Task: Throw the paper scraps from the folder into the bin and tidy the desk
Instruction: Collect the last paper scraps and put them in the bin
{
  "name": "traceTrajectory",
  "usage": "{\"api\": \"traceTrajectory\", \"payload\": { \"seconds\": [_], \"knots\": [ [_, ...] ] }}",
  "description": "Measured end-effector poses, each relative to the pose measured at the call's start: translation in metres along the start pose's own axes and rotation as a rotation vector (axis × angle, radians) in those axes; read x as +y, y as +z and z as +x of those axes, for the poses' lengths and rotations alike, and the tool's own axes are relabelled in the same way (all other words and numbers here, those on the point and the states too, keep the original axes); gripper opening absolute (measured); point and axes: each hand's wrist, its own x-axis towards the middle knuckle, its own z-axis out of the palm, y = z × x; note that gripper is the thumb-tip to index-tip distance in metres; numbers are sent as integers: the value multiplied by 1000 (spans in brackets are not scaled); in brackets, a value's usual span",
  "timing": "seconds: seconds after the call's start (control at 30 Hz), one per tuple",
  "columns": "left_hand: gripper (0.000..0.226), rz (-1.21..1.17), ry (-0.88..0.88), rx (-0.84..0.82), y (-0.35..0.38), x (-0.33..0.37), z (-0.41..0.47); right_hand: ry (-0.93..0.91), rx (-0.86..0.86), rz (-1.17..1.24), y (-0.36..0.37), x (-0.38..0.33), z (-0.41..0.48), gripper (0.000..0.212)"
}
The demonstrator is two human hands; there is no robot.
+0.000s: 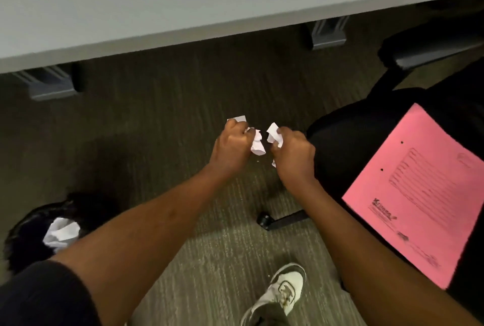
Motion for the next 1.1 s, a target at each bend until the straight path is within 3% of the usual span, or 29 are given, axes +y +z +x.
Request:
{"api": "traceTrajectory", "payload": {
  "seconds": [0.3, 0.57, 0.77, 0.83, 1.0, 1.1],
  "knots": [
    [32, 13, -202, 24, -60, -209, -157, -228, -104, 17, 134, -222, -54, 19],
    [20, -12, -480, -1, -67, -375, -323, -328, -305, 40, 272, -372, -133, 23],
    [8, -32, -579, -193, -24, -432, -409, -277, -588, -9, 361, -400, -191, 17],
    [13, -30, -595, -271, -2, -445, -427, -238, -696, -68, 384, -397, -204, 16],
    [24, -64, -599, -334, 27, -461, -447, -165, -802, -74, 417, -392, -228, 16],
    [24, -88, -615, -381, 33, -468, -452, -212, -855, -111, 427, -395, -233, 25]
  ]
}}
